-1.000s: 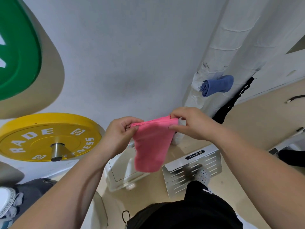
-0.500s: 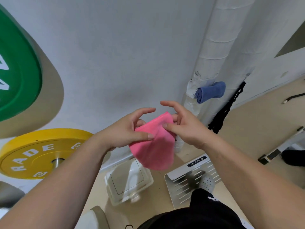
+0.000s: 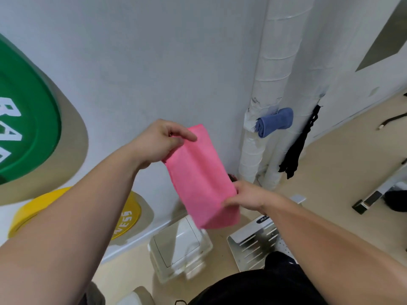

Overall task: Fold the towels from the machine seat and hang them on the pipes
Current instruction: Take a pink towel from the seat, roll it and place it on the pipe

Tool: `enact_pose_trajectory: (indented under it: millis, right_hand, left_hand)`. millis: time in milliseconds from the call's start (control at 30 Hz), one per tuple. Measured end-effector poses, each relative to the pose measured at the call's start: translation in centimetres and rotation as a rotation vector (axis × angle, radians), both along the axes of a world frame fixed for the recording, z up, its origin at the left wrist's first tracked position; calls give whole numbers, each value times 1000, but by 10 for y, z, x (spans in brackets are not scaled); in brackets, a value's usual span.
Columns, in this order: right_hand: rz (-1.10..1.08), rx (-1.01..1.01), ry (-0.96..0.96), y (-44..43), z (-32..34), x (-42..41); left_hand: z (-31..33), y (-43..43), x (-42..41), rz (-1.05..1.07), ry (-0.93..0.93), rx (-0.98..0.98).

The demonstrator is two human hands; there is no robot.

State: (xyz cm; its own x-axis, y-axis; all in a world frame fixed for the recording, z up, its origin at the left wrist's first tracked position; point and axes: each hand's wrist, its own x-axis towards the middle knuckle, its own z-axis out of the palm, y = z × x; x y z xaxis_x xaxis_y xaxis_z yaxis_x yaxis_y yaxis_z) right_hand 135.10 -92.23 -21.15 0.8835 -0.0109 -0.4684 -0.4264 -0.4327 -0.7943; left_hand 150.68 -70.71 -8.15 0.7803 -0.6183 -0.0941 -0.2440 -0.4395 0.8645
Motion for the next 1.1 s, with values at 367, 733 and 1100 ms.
enact_pose_trajectory:
  millis: [367,733,1100]
  right_hand:
    - [-381,270,-15,-39,-26,-11]
    - [-777,97,-313,-33,-4,-33]
    - [-745,73,-547,-3,45,-36]
  left_hand:
    - [-55,39,8,408,26,-170]
    - [-103,13,-70,209,55,-96]
    - [-63,-78,-153,62,229,-376]
